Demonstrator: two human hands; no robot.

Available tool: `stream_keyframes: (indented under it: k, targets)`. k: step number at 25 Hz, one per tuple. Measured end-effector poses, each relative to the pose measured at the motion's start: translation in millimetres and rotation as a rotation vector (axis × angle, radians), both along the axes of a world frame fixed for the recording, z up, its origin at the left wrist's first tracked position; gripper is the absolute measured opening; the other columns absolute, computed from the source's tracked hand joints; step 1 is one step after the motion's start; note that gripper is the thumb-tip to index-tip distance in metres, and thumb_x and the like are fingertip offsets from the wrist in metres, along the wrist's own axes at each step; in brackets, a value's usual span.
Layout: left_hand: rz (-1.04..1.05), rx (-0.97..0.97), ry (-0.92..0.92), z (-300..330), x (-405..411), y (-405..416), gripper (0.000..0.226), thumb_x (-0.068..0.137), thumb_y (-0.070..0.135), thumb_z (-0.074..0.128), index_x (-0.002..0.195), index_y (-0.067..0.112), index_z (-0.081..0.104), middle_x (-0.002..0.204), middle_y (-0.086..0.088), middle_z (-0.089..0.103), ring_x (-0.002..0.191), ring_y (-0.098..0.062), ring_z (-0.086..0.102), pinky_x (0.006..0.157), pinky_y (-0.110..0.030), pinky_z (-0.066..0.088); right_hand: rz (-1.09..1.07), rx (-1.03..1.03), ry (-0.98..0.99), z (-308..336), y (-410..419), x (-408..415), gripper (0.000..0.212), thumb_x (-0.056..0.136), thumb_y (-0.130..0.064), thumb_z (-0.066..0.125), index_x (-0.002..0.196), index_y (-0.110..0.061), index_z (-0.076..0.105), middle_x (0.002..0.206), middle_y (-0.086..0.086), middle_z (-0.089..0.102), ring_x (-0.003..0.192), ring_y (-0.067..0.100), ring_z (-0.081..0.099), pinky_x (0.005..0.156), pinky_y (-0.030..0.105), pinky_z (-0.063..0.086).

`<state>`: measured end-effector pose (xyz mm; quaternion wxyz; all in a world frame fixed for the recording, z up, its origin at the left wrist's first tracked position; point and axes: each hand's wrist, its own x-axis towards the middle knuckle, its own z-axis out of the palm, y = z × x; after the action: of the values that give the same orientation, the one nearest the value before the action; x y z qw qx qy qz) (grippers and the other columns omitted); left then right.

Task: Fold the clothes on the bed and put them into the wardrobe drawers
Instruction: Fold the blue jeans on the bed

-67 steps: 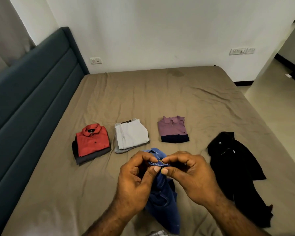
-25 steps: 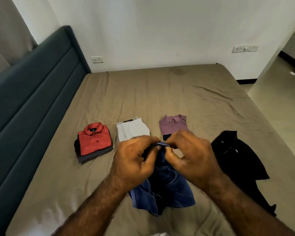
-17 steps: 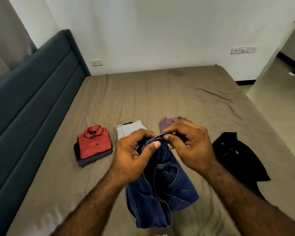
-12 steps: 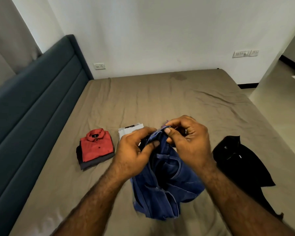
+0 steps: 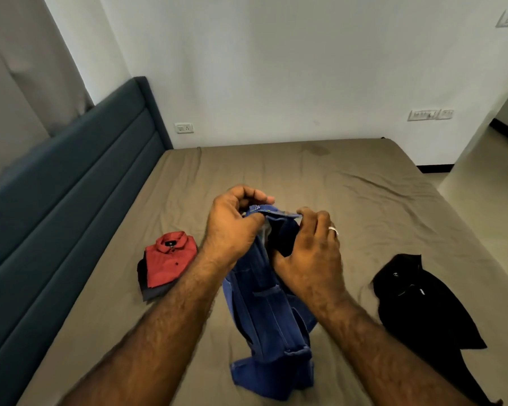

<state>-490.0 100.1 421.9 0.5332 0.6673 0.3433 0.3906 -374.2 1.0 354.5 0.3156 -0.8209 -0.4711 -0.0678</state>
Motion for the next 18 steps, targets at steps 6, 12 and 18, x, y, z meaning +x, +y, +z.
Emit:
stream_keyframes:
  k: [6, 12, 18]
  targets:
    - [0.283, 0.705, 0.735, 6.4, -36.6, 67.5, 0.03, 0.077, 0.006, 0.063, 0.107, 0.012, 0.062, 0.103, -0.01, 0.064, 0.102, -0.033, 0.058, 0.078, -0.039, 0.047, -0.105, -0.19, -0.003, 17.1, 16.6, 87.6, 0.034, 0.077, -0.025, 0.067, 0.109, -0.012, 0.063, 0.109, 0.017, 0.06, 0.09, 0.041, 0.06, 0.069, 0.039, 0.047]
    - [0.444, 0.178, 1.343, 17.2, -69.3, 101.4, 0.03, 0.092, 0.022, 0.059, 0.115, 0.003, 0.066, 0.103, -0.018, 0.077, 0.093, -0.034, 0.074, 0.078, -0.037, 0.056, -0.207, -0.264, 0.109, 67.3, 40.6, 154.1, 0.015, 0.08, -0.014, 0.07, 0.094, -0.017, 0.076, 0.095, 0.013, 0.072, 0.087, 0.037, 0.067, 0.073, 0.038, 0.057]
    - [0.3, -0.646, 0.25, 41.0, -67.8, 106.7, 0.04, 0.112, 0.022, 0.03, 0.117, 0.006, 0.066, 0.101, -0.023, 0.078, 0.088, -0.035, 0.076, 0.077, -0.048, 0.06, 0.073, -0.254, 0.912, 99.4, 39.0, 192.5, 0.019, 0.092, 0.01, 0.062, 0.089, -0.007, 0.071, 0.092, 0.014, 0.068, 0.072, 0.022, 0.065, 0.05, 0.029, 0.056]
